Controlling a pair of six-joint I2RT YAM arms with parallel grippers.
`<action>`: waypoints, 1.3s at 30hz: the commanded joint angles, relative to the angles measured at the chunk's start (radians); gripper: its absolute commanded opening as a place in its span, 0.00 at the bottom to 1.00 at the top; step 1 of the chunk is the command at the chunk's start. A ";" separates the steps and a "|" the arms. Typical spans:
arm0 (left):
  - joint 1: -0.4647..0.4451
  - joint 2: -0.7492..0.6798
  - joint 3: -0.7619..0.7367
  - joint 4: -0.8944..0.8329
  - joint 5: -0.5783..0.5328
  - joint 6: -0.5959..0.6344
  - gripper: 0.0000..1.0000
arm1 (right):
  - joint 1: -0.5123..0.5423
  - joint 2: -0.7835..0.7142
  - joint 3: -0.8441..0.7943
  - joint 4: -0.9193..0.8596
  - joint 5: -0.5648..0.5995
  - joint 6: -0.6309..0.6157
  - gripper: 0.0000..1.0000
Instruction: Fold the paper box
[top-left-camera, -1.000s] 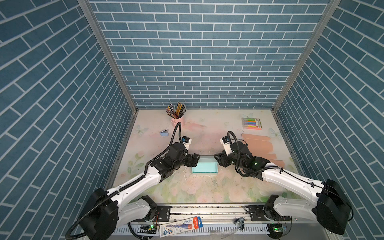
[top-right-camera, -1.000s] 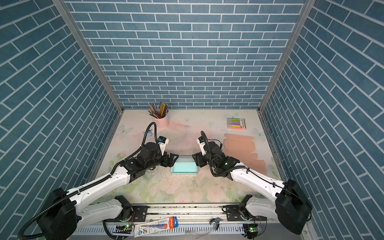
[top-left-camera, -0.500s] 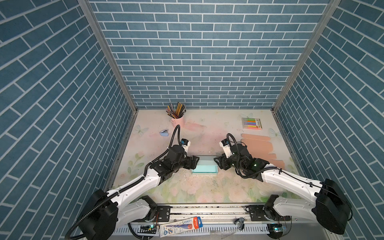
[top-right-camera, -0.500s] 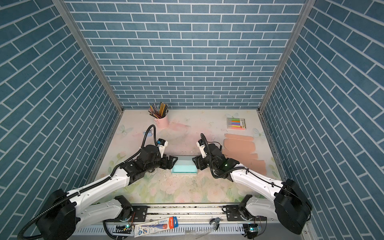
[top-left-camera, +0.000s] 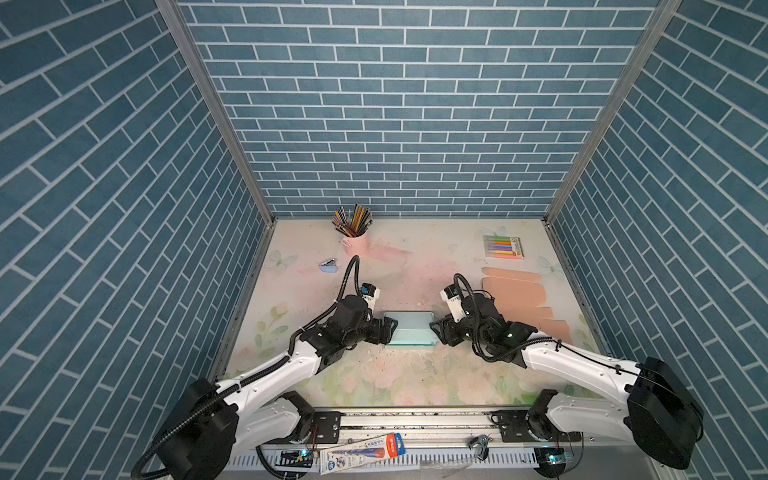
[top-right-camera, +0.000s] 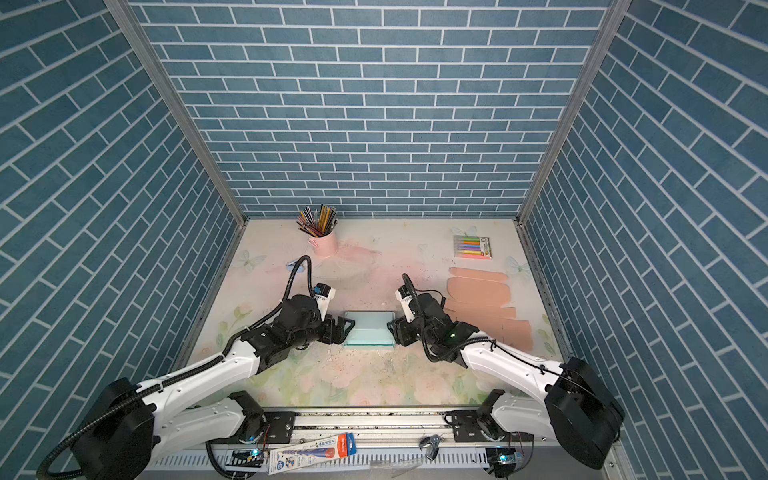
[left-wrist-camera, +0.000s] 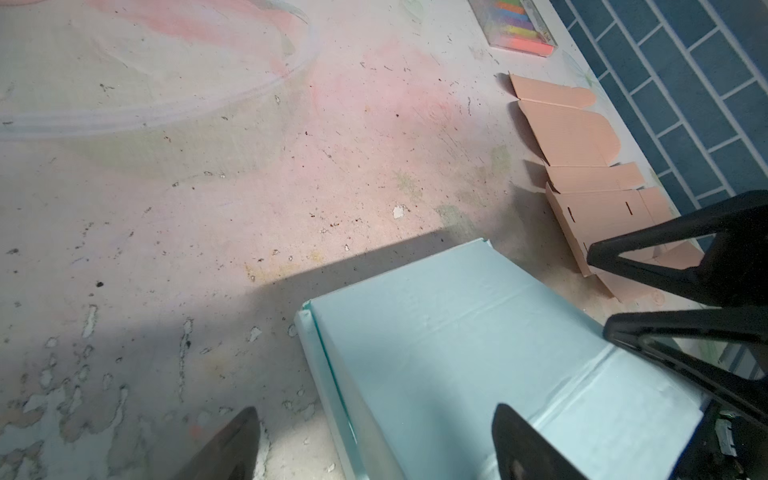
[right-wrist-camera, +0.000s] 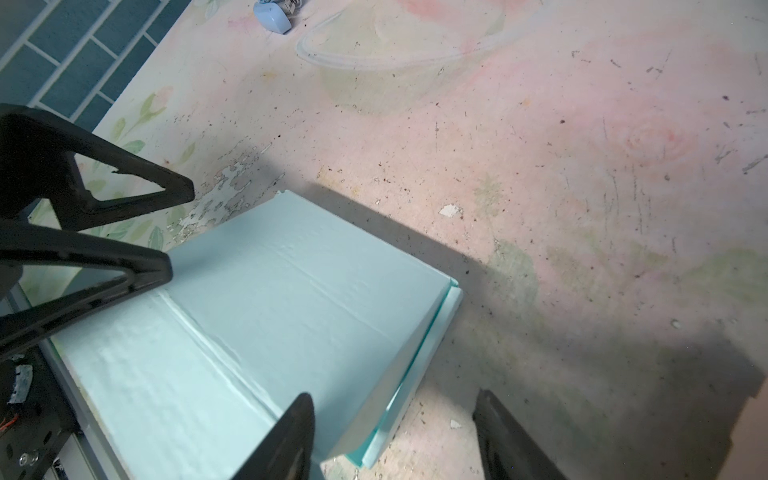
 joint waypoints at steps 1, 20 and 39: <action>0.006 -0.006 -0.024 0.028 0.009 -0.014 0.88 | -0.003 -0.021 -0.019 0.008 -0.004 0.033 0.62; 0.004 0.018 -0.080 0.094 0.024 -0.041 0.87 | -0.003 0.001 -0.051 0.032 -0.013 0.039 0.62; -0.005 0.041 -0.139 0.151 0.031 -0.062 0.86 | 0.010 0.041 -0.101 0.089 -0.026 0.069 0.61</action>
